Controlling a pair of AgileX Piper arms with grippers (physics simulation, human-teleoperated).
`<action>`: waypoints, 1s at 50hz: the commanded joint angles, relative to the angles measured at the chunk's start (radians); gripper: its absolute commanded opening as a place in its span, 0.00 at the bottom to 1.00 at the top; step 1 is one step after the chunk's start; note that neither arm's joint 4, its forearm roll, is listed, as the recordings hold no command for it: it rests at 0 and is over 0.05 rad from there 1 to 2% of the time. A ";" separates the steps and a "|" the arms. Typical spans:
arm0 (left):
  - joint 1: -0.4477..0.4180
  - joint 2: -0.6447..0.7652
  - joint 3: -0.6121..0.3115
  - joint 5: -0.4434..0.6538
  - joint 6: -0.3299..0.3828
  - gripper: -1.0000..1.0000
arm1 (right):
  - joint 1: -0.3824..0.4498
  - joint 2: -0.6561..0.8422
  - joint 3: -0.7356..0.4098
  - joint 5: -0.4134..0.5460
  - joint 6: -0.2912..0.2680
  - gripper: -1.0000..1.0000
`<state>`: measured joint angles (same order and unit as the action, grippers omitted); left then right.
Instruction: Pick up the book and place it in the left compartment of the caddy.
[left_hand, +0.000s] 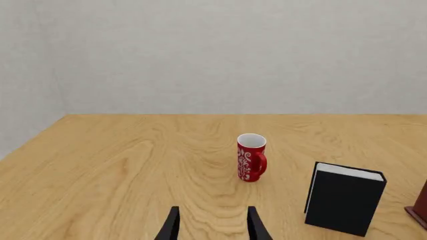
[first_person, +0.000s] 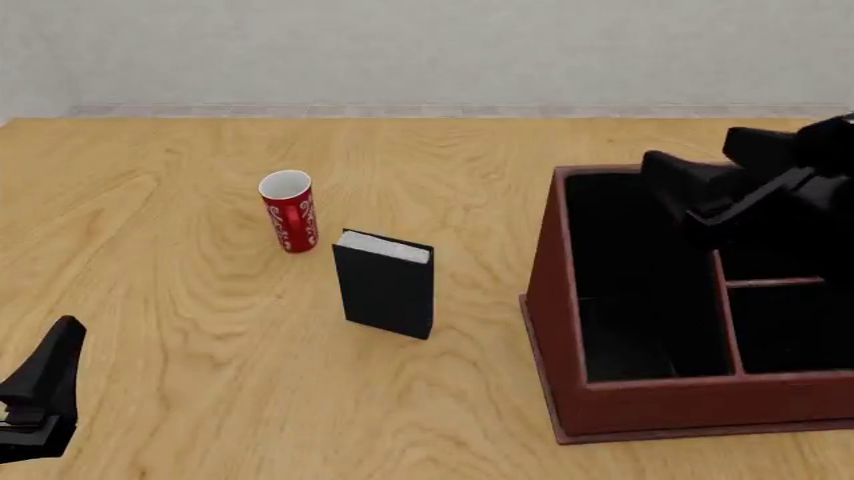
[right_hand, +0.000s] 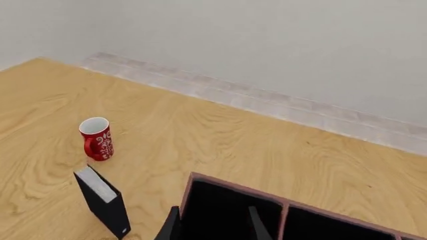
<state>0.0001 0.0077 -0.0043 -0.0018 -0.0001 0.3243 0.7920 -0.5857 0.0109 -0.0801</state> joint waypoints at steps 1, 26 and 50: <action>0.000 0.000 0.000 0.000 0.000 1.00 | 0.067 0.127 -0.084 0.027 -0.010 1.00; 0.000 0.000 0.000 0.000 0.000 1.00 | 0.153 0.325 -0.245 0.115 -0.041 1.00; 0.000 0.000 0.000 0.000 0.000 1.00 | 0.255 0.487 -0.407 0.223 -0.051 1.00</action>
<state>0.0001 0.0077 -0.0043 -0.0019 -0.0002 0.5441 1.2158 -0.9337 0.1895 -0.1266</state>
